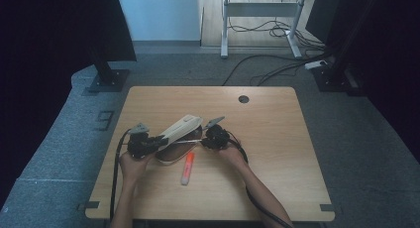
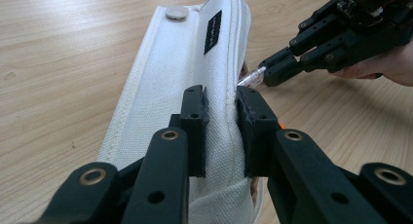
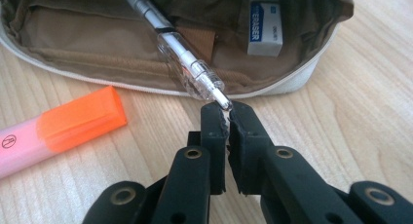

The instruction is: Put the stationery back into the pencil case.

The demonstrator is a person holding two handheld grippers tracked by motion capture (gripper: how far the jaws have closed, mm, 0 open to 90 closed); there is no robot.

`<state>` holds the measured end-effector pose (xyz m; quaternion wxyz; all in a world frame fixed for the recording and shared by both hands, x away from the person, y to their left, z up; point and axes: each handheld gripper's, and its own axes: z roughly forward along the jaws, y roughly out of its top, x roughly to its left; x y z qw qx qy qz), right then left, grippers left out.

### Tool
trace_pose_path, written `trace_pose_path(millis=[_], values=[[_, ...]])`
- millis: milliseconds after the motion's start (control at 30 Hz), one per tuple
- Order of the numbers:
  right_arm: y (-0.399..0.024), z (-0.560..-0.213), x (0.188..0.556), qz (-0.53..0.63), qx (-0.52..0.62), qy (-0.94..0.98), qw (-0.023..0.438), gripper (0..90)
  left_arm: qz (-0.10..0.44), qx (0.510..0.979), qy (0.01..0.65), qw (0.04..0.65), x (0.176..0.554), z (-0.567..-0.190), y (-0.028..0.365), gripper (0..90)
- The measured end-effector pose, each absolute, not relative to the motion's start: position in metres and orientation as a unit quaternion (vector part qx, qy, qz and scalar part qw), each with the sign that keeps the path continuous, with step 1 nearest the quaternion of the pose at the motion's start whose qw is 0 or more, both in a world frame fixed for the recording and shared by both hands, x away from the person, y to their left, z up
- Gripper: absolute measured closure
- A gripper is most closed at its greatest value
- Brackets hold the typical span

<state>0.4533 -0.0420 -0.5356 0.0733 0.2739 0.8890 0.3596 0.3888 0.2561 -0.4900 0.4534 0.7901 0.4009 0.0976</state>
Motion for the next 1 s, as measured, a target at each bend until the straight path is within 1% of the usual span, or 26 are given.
trace_pose_path(millis=[433,1000], values=[[-0.034,-0.527,0.462,0.364,0.269,0.888,0.089,83.7,0.099,0.791,0.4,0.453,0.389,-0.49,0.256,74.9],[-0.017,-0.525,0.479,0.361,0.276,0.886,0.093,82.4,0.099,0.792,0.399,0.452,0.388,-0.49,0.255,74.8]])
